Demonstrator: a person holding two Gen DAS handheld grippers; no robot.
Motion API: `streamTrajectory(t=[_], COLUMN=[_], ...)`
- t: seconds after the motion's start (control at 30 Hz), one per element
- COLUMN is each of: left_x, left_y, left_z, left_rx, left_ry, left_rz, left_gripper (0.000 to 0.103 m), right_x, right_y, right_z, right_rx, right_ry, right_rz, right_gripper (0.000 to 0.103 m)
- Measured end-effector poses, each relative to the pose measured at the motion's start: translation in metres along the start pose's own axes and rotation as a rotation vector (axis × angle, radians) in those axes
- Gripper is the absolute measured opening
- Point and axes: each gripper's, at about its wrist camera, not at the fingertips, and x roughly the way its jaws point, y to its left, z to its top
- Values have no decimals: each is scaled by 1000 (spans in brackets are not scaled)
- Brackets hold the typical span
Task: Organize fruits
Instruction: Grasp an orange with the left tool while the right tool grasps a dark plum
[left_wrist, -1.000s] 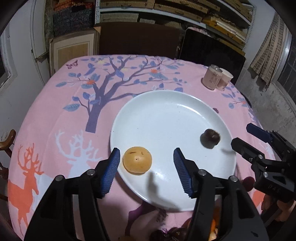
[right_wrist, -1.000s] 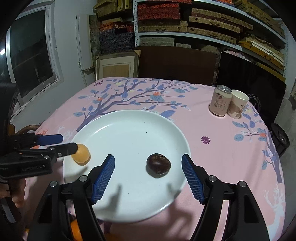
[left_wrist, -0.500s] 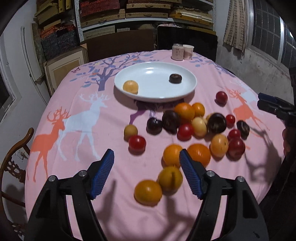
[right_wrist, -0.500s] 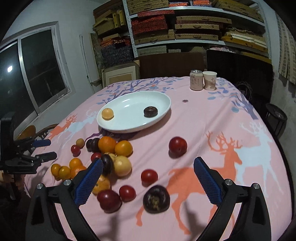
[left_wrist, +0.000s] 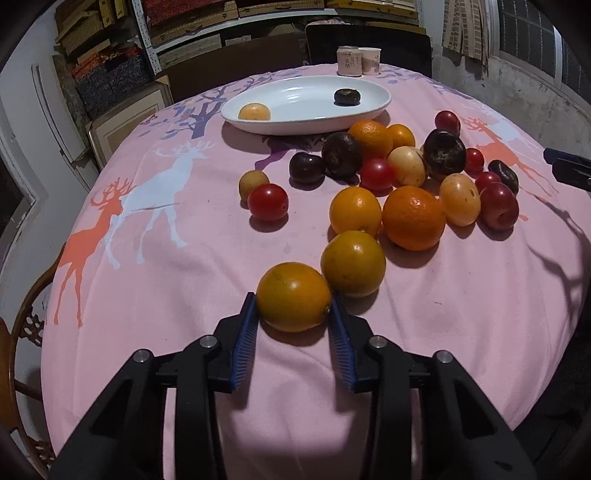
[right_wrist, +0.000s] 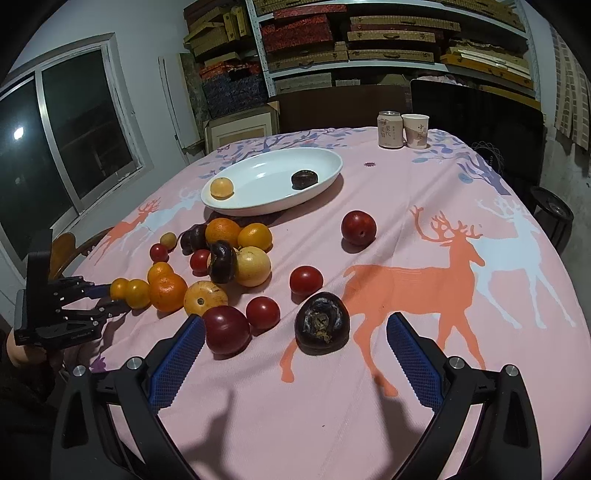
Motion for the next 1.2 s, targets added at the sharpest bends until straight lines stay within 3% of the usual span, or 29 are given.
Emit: streamTrajectory(t=[0.27,0.33,0.4,0.5,0.63,0.7,0.83,0.9,1.07,1.2], left_x=[-6,-9,-11,-12,-13,-13,-13,-15,-16,-8], left_y=[1,4,8,10,12,13,15,17,19,15], left_z=[-3,-6,-7,-10,-12,-12,-12,-12,-10,-11], left_rx=[-46,-69,-92,-107,-119,-124,-136,-145,-153,-140], left_ry=[-28,-32,-37,-38,-43,-45,-46,-52,-63,-43], left_rz=[-25,-29,-32,-40,-46,-47,-48,-52,-51,-44], left_gripper=[37,37,37,37,37,37,37,37,37,38], right_x=[17,27,35,46,59,59,56,51,45,48], right_y=[5,8,8,5,2,5,3,4,-2,-8], right_z=[-12,-11,-8,0,6,8,6,4,2,1], right_rx=[-60,-93,-116,-104,-72,-100,-103,-104,-85,-61], right_ry=[58,76,86,100,132,120,109,83,60,90], right_rz=[-41,-89,-119,-117,-42,-56,-56,-55,-34,-19], right_gripper=[99,98,87,80,63,40,37,28,21,23])
